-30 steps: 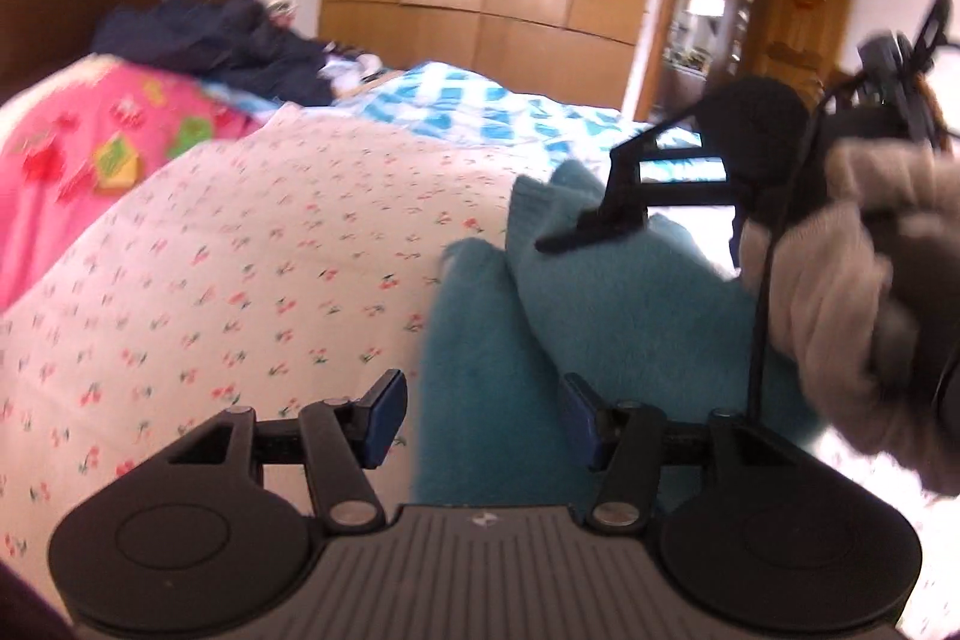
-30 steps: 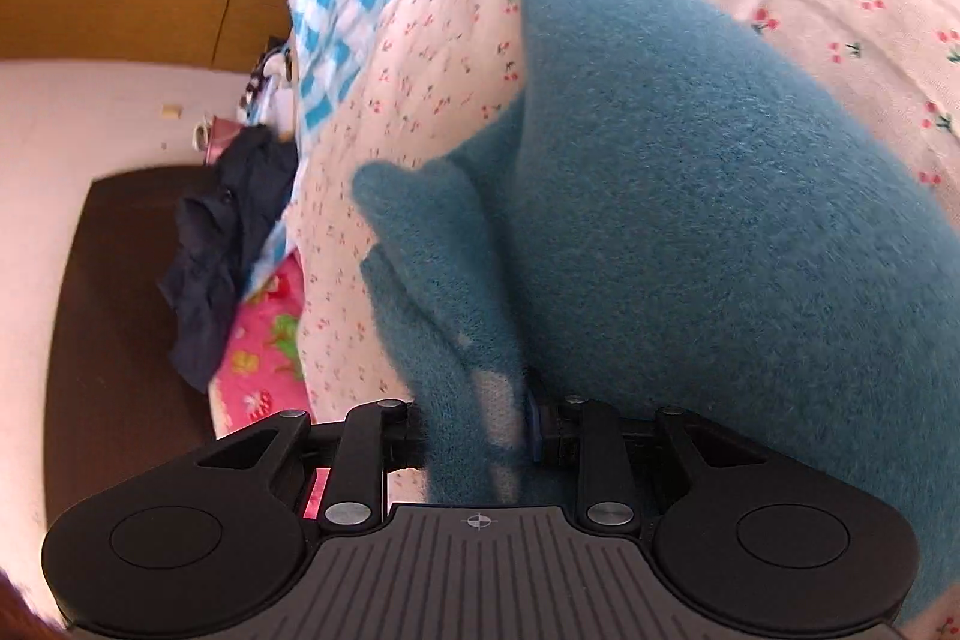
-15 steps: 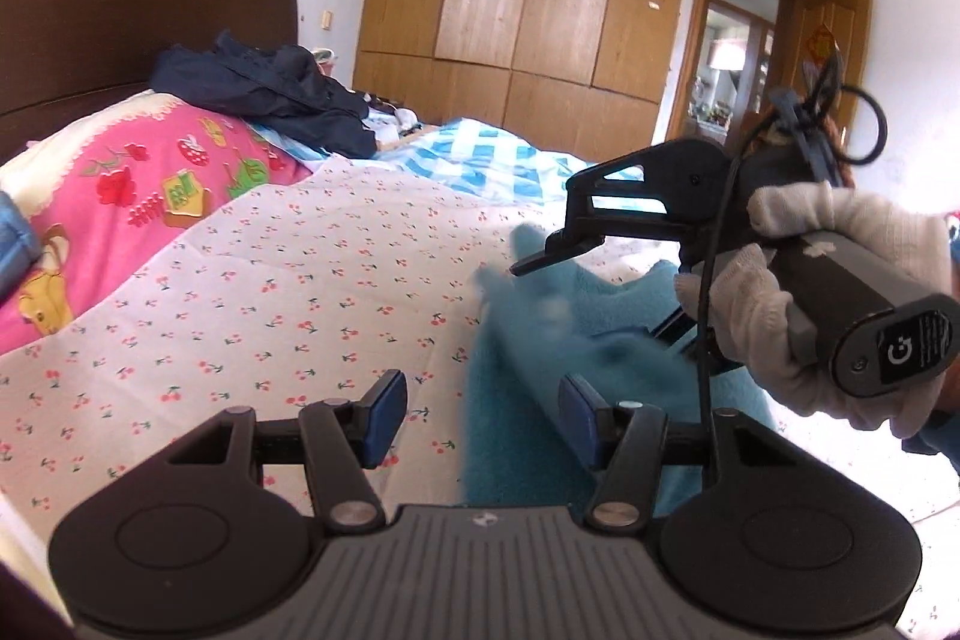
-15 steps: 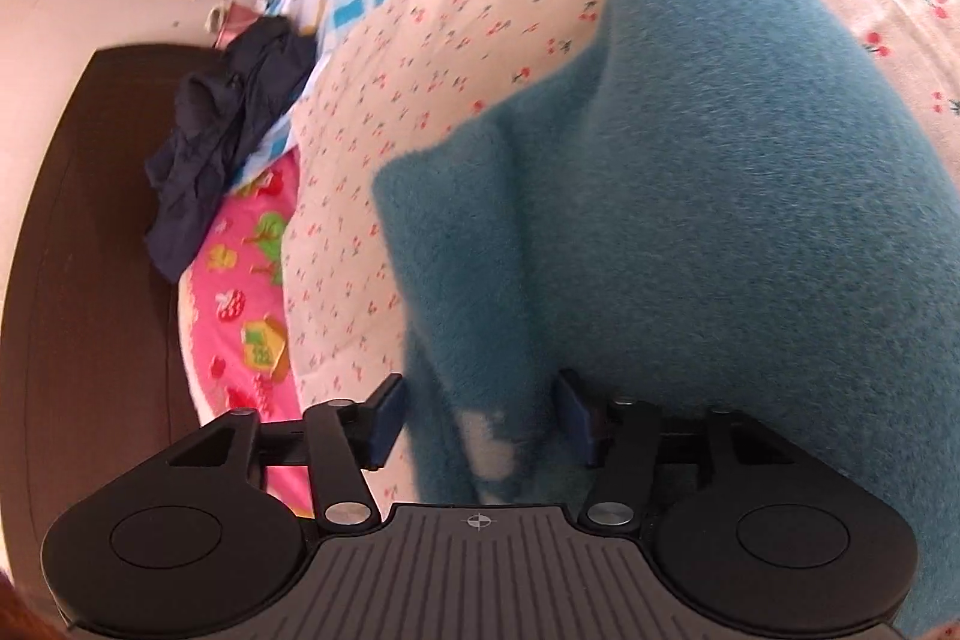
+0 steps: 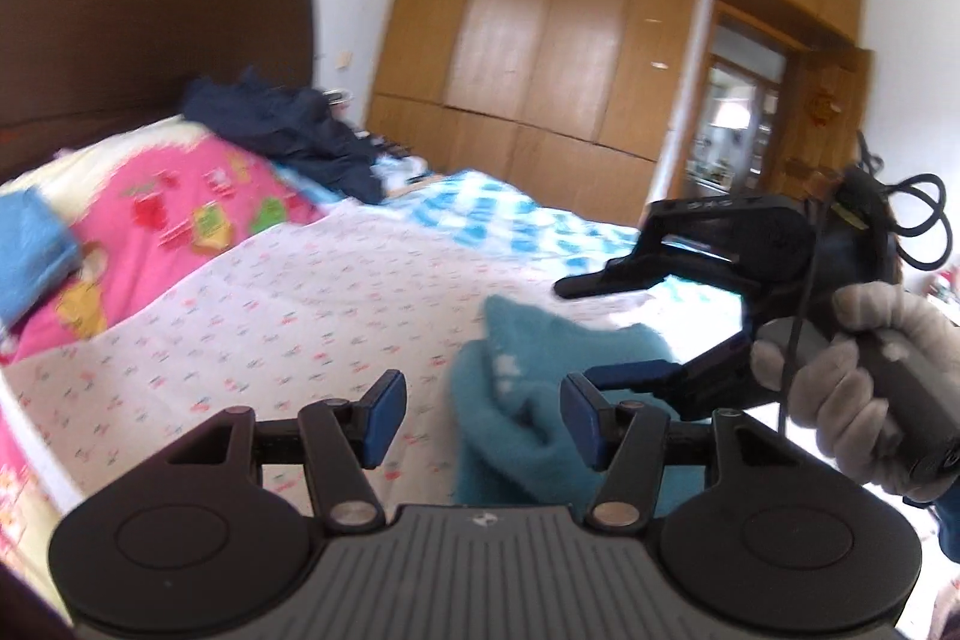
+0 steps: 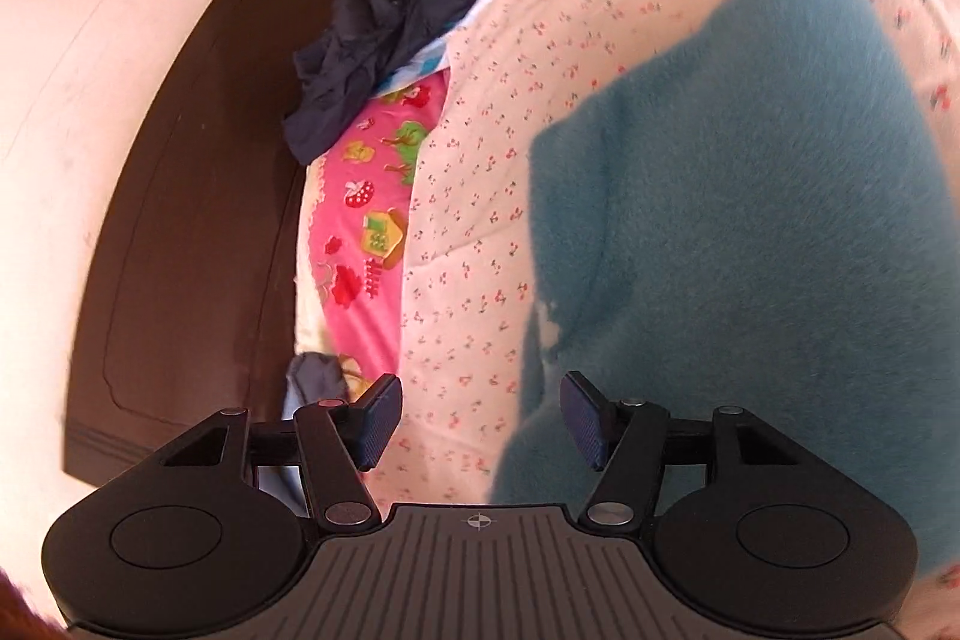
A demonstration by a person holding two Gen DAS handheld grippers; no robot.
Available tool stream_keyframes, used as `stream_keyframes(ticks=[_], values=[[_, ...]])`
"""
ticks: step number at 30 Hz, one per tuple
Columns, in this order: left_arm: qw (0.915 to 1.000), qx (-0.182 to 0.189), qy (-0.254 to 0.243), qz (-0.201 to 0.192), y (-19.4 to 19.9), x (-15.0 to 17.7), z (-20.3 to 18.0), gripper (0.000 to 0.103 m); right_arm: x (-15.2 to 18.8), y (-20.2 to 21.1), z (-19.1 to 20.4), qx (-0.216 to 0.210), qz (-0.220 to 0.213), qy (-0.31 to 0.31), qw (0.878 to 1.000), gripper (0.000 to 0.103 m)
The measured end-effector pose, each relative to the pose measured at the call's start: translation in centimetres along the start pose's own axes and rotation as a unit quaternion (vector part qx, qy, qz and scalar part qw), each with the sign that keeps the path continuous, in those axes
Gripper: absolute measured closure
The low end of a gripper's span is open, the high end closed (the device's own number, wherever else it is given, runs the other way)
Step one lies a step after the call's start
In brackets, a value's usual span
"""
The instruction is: Fold small clothes
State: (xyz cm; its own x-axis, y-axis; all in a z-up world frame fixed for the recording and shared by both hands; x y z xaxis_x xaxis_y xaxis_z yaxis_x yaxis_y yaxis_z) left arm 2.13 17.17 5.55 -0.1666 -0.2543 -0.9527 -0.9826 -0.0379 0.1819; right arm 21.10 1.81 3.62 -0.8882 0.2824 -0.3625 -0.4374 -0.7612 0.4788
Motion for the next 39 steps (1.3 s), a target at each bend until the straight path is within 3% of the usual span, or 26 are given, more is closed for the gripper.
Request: stream_keyframes(ticks=[3,5,9,11,13,16,23,27,29,34,36,37,38,39], values=[[0.999,0.044,-0.003,0.012,-1.2,0.3,-2.0,0.043,-0.1,1.3,0.4,0.029,-0.015,0.072,0.997,0.043],[0.998,0.053,-0.02,0.029,-3.2,0.6,-3.2,0.043,-0.1,1.7,0.8,0.048,-0.021,0.114,0.992,0.045],[0.9933,-0.001,-0.055,0.102,-7.4,2.6,-2.7,0.048,-0.3,1.6,1.4,0.056,-0.014,0.158,0.986,0.045],[0.9886,-0.026,-0.038,0.144,-8.4,4.1,-1.2,0.05,-0.4,0.6,2.1,0.068,-0.005,0.188,0.98,0.044],[0.9867,-0.031,-0.017,0.159,-8.6,4.8,-0.4,0.05,-0.4,-1.2,2.6,0.087,0.005,0.216,0.972,0.044],[0.9891,-0.026,-0.019,0.143,-8.2,4.9,-0.7,0.05,-0.2,-5.0,3.3,0.12,0.024,0.247,0.961,0.044],[0.9908,-0.014,-0.029,0.131,-8.0,4.9,-1.1,0.05,0.4,-12.7,4.3,0.24,0.064,0.341,0.907,0.039],[0.9915,-0.009,-0.019,0.129,-8.0,4.8,-0.8,0.051,1.3,-15.0,4.9,0.279,0.094,0.396,0.87,0.038],[0.9915,-0.005,-0.025,0.127,-7.9,4.9,-1.0,0.051,2.0,-15.8,5.6,0.292,0.116,0.418,0.853,0.03],[0.9919,0.002,-0.031,0.123,-7.7,4.9,-1.2,0.051,3.1,-17.8,5.9,0.32,0.156,0.455,0.816,0.026],[0.992,0.004,-0.023,0.124,-7.7,4.8,-1.0,0.051,3.0,-18.6,5.3,0.34,0.154,0.476,0.796,0.029],[0.9922,0.005,-0.019,0.123,-7.6,4.8,-0.8,0.051,2.7,-18.5,5.0,0.346,0.15,0.483,0.79,0.04],[0.9926,0.007,-0.014,0.12,-7.5,4.7,-0.7,0.051,2.3,-18.1,4.9,0.345,0.146,0.48,0.793,0.046],[0.993,0.009,-0.01,0.117,-7.4,4.6,-0.5,0.05,1.7,-17.2,5.0,0.337,0.141,0.47,0.803,0.056]])
Point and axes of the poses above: each gripper's, at about its wrist camera, not at the fingertips, and y roughly against the way its jaws point, z to its left, x to its underside, the point moved 5 cm from there along -y, roughly the way its jaws point, and after that the axes turned 10 degrees about -z, right-handed, at the moved point
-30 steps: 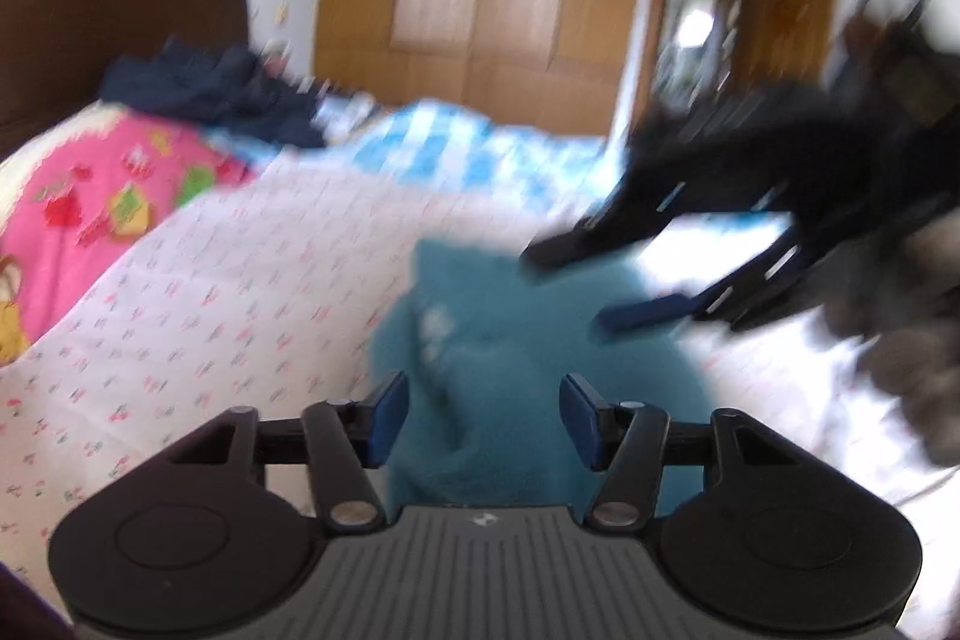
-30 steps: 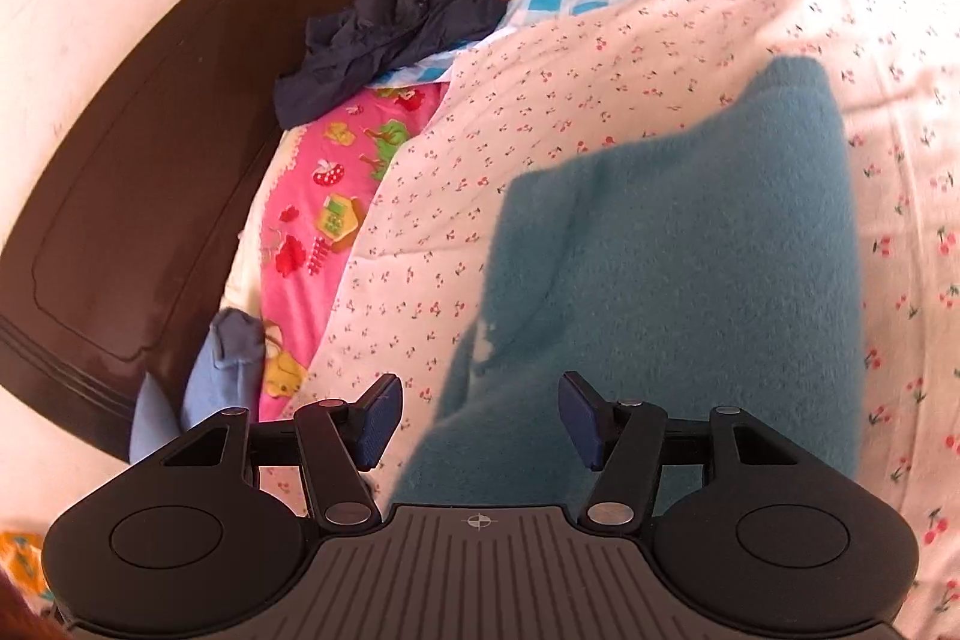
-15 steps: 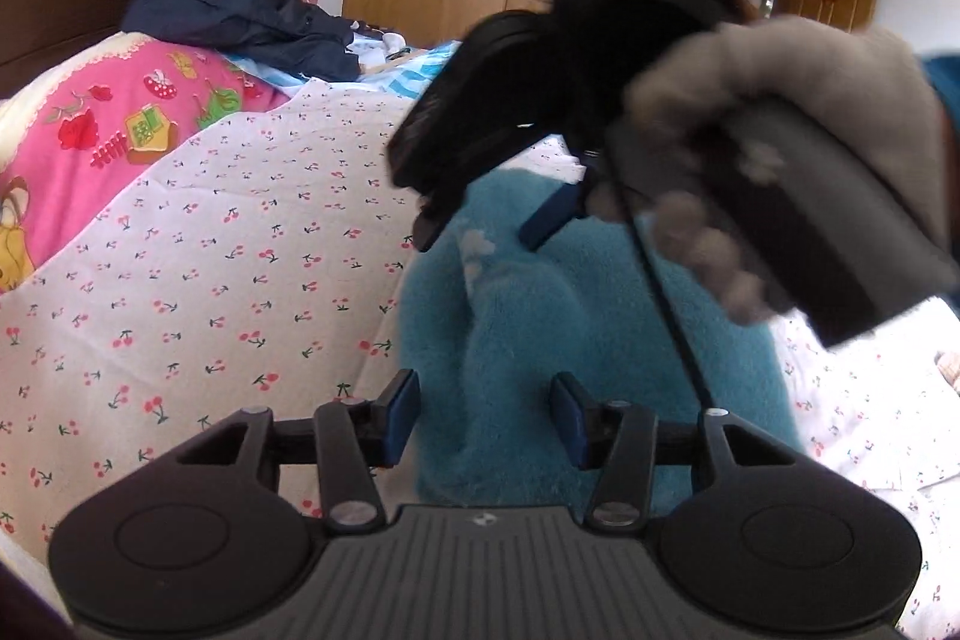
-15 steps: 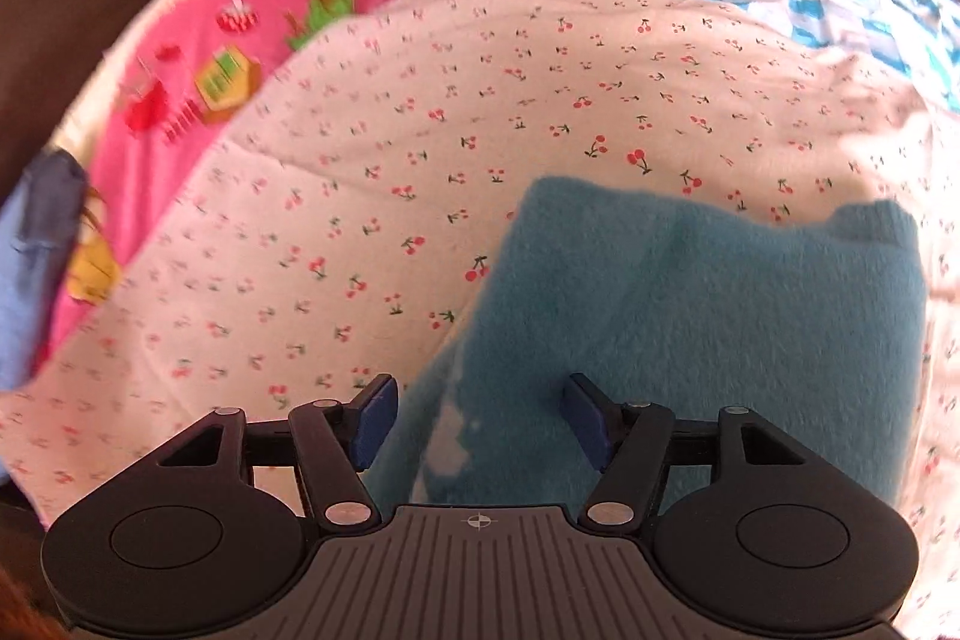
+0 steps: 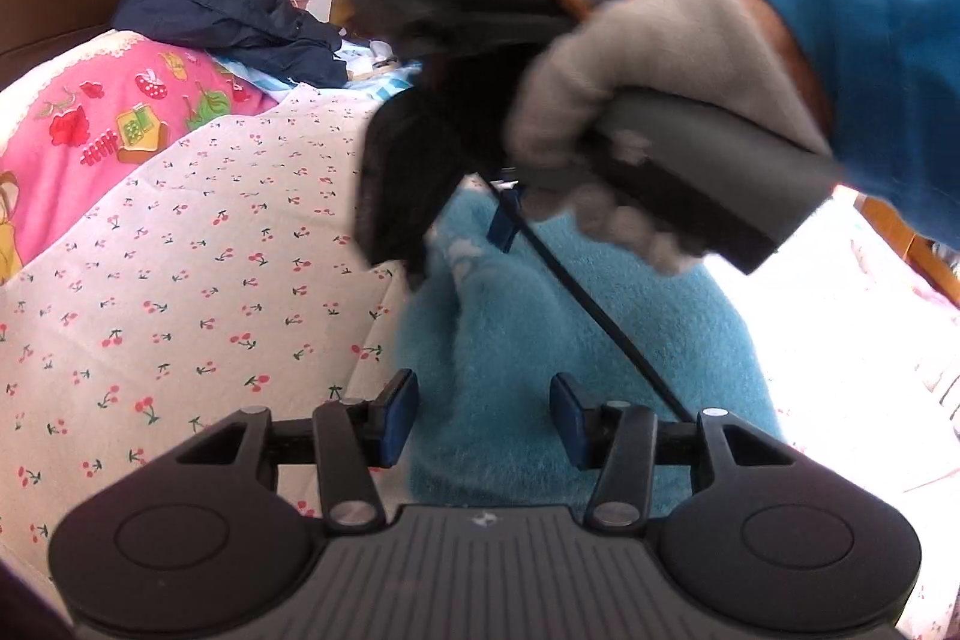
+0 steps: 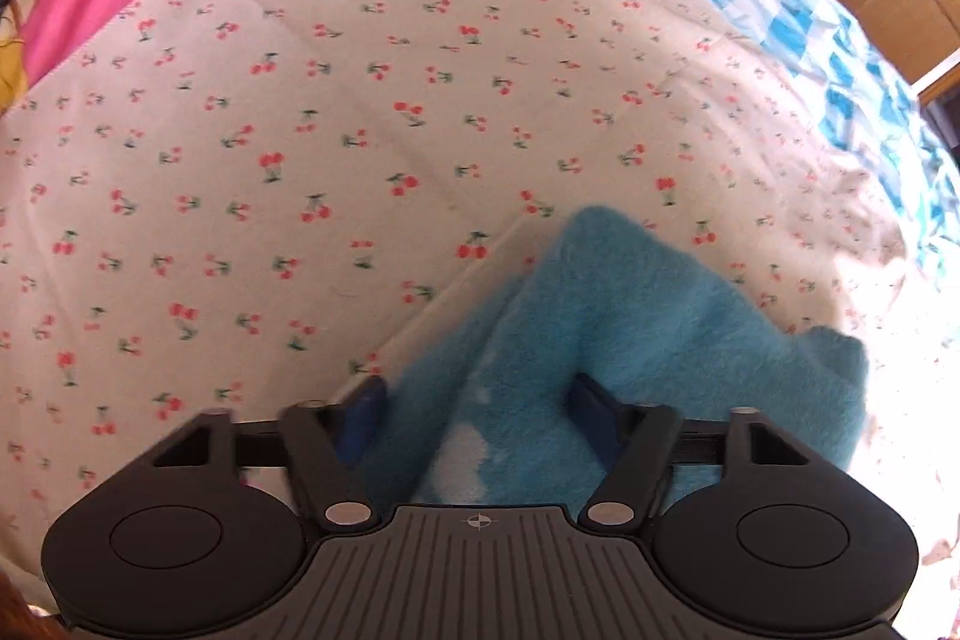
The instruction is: Fold small clothes
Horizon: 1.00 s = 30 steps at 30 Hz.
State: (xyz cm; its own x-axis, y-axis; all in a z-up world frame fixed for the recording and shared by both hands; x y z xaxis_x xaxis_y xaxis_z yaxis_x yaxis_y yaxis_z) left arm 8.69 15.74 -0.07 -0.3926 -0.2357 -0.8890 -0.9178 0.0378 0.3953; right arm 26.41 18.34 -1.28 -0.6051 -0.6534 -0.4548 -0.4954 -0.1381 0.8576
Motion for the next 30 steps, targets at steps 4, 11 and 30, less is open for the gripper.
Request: stream_keyframes(ticks=[4,11,30], values=[[0.9997,0.018,0.011,-0.009,0.3,-0.2,0.1,0.049,0.7,3.6,-3.2,-0.017,-0.035,-0.051,0.998,0.081],[0.9925,0.085,0.04,-0.078,3.0,-1.6,-0.4,0.037,2.8,10.2,-10.2,-0.042,-0.132,-0.183,0.973,0.082],[0.9944,0.001,0.106,-0.005,-1.1,-0.6,2.5,0.034,2.5,-0.5,-5.5,-0.122,-0.13,-0.259,0.949,0.082]])
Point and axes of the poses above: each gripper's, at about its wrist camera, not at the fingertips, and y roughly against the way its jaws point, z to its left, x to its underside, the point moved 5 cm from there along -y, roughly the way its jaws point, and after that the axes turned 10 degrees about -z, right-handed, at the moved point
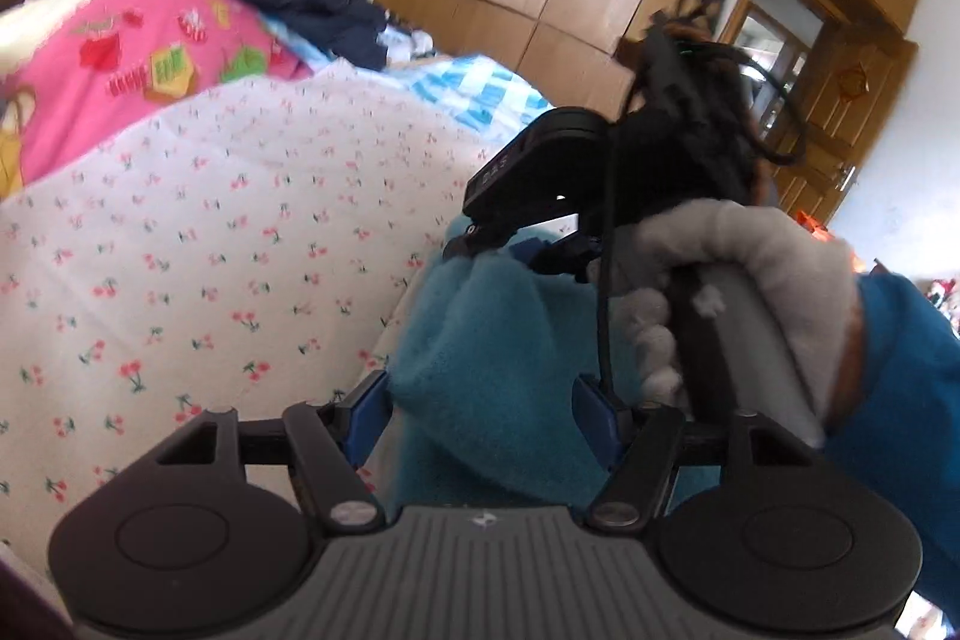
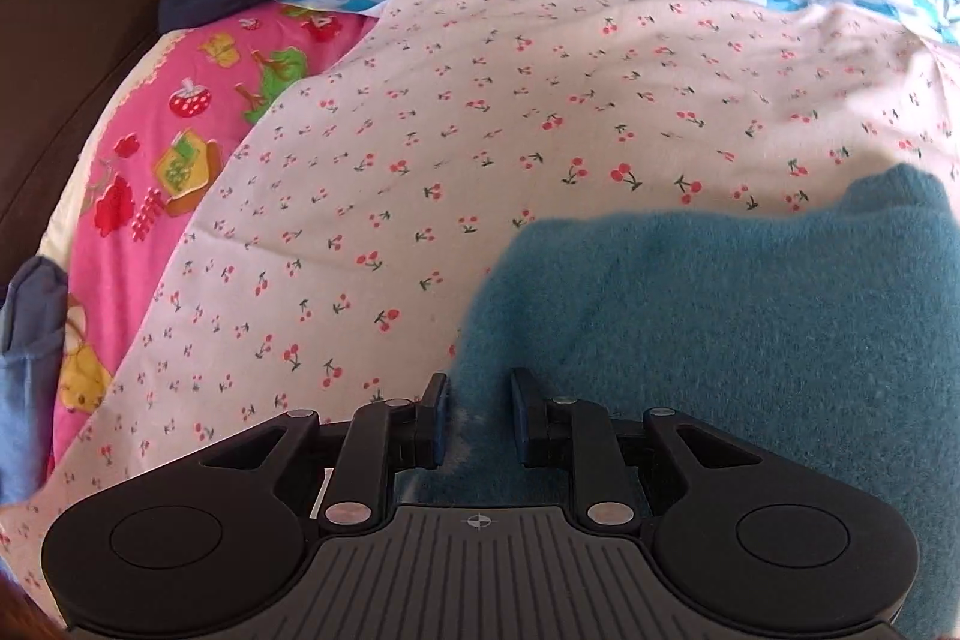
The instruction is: Fold small clothes
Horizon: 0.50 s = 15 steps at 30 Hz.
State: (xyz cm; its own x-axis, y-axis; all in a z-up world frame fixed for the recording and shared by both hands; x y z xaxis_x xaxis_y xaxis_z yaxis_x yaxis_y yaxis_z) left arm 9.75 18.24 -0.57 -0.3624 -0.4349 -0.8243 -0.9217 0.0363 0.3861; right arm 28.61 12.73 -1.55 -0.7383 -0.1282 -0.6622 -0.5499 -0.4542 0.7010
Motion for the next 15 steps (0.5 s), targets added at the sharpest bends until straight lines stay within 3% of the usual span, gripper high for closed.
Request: stream_keyframes(ticks=[4,8,10,13,15], values=[[0.9998,-0.001,0.001,-0.018,0.6,-0.5,0.1,0.034,-0.2,1.3,-0.1,-0.03,0.002,0.014,0.999,0.073],[0.9981,-0.014,-0.007,-0.059,2.3,-2.0,-0.2,0.034,-1.3,3.9,-0.4,-0.073,-0.009,-0.013,0.997,0.072],[0.9972,-0.014,-0.026,-0.069,2.4,-3.0,-0.9,0.034,-2.2,6.4,-0.6,-0.097,-0.036,-0.019,0.994,0.072],[0.9953,-0.021,-0.067,-0.066,0.8,-4.0,-2.1,0.034,-2.9,10.4,-1.9,-0.085,-0.079,0.005,0.993,0.072],[0.9944,-0.024,-0.085,-0.059,-0.8,-4.0,-2.6,0.034,-2.2,12.4,-3.6,-0.065,-0.085,0.016,0.994,0.072]])
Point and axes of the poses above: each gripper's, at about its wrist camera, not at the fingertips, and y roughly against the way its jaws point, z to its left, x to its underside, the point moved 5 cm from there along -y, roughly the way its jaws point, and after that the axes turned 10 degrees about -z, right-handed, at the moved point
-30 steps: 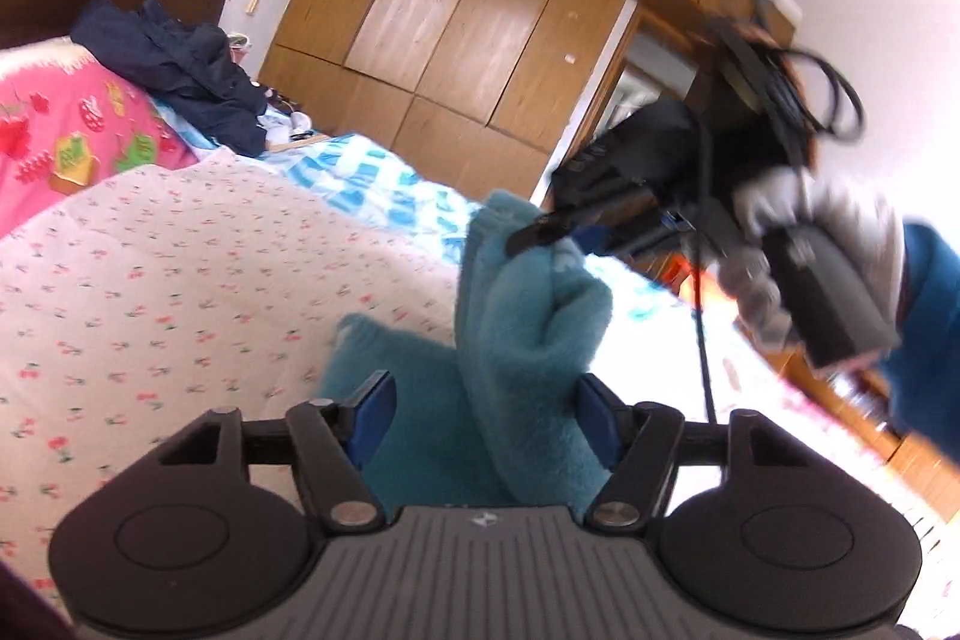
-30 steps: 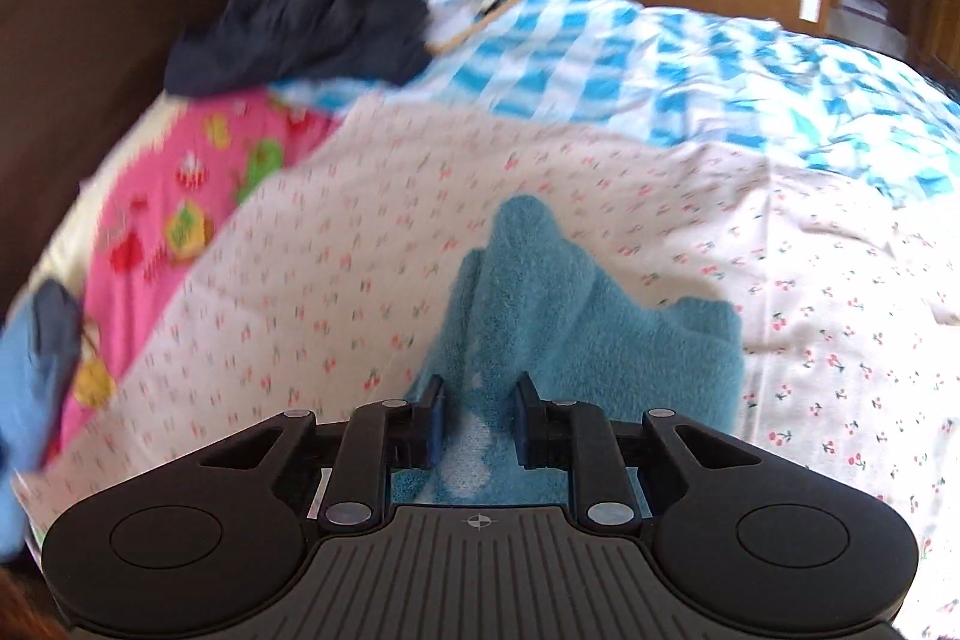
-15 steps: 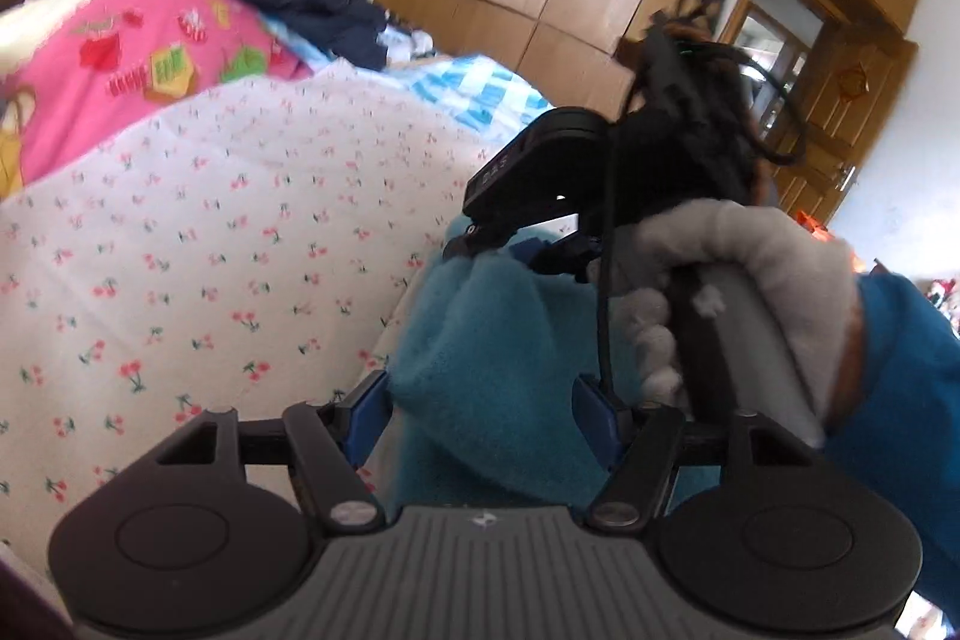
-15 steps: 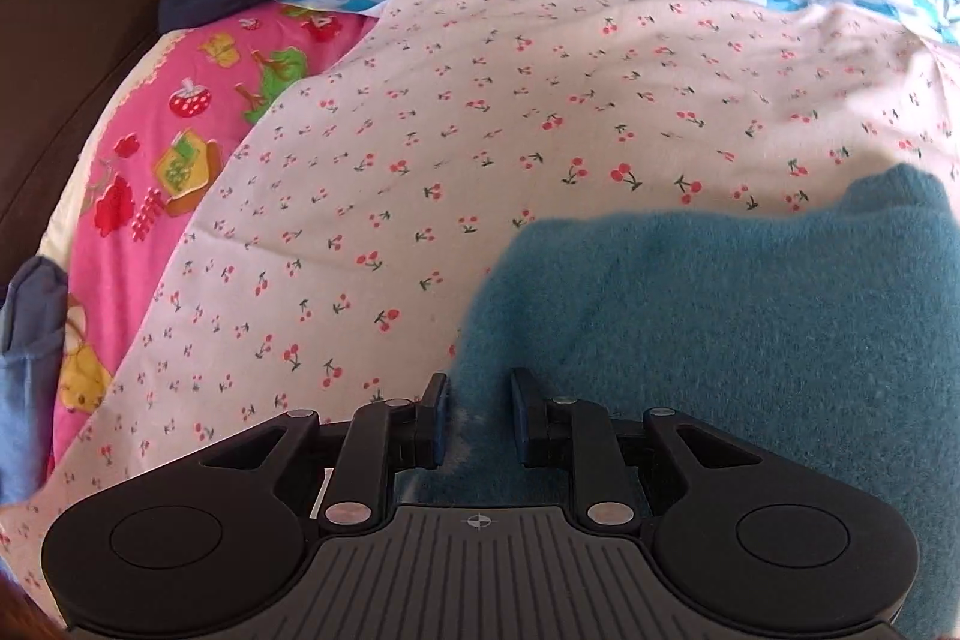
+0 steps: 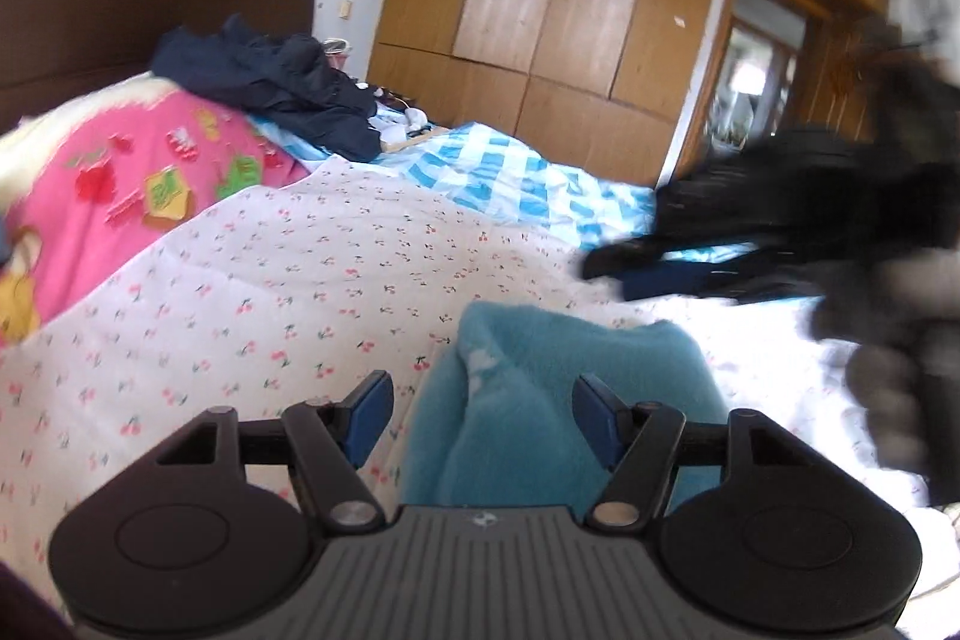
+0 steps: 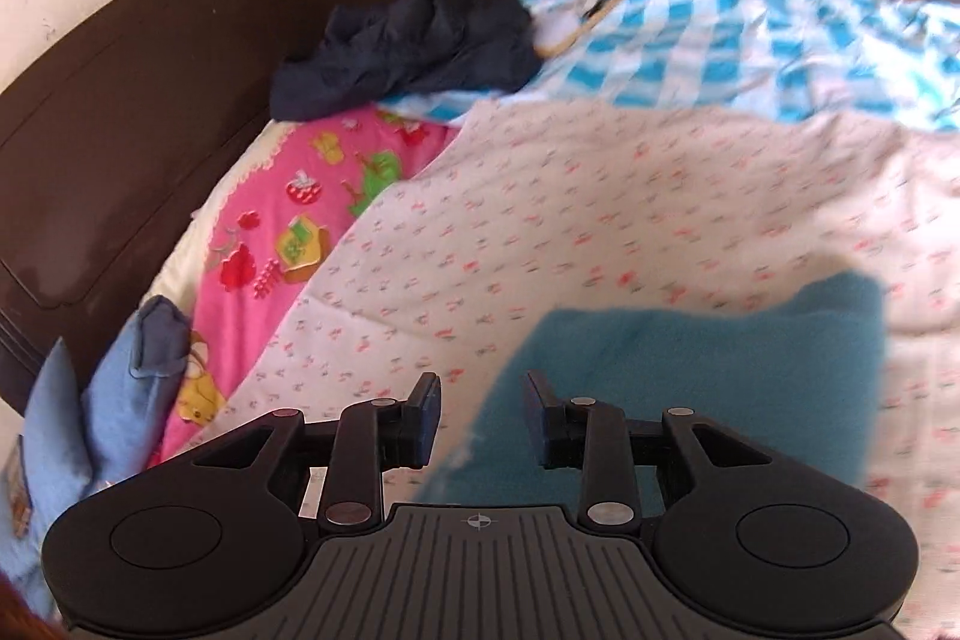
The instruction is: Fold small clothes
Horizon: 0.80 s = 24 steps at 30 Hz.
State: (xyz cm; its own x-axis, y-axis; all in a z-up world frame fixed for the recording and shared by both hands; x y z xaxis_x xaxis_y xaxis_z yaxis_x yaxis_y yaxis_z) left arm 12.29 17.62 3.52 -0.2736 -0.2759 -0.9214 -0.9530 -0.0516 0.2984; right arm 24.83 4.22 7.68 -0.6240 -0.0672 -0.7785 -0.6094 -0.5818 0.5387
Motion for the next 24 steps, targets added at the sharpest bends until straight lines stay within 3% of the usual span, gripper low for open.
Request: stream_keyframes(ticks=[2,6,9,11,14,18,24], values=[[0.9998,-0.001,-0.014,0.015,-1.6,0.6,-0.4,0.034,1.5,1.8,-1.4,0.021,0.01,0.011,1.0,0.072],[0.9953,-0.049,-0.046,0.071,-3.7,2.9,0.8,0.033,6.5,4.5,-3.8,0.035,0.046,-0.012,0.998,0.072],[0.9913,-0.061,-0.042,0.109,-4.7,4.9,1.8,0.031,11.0,3.5,-4.9,0.041,0.097,-0.041,0.994,0.075],[0.9892,-0.065,-0.054,0.12,-5.0,5.4,1.5,0.031,12.5,2.1,-5.2,0.058,0.098,-0.028,0.993,0.079],[0.9881,-0.073,-0.079,0.109,-4.6,5.5,1.0,0.03,11.9,2.4,-5.1,0.044,0.089,-0.044,0.994,0.072],[0.9916,-0.068,-0.057,0.094,-3.9,4.2,0.9,0.032,10.9,4.6,-4.8,0.03,0.071,-0.039,0.996,0.072],[0.9951,-0.054,-0.073,0.04,-2.7,1.0,-1.3,0.032,7.1,5.5,-4.5,0.051,0.014,-0.013,0.999,0.072]])
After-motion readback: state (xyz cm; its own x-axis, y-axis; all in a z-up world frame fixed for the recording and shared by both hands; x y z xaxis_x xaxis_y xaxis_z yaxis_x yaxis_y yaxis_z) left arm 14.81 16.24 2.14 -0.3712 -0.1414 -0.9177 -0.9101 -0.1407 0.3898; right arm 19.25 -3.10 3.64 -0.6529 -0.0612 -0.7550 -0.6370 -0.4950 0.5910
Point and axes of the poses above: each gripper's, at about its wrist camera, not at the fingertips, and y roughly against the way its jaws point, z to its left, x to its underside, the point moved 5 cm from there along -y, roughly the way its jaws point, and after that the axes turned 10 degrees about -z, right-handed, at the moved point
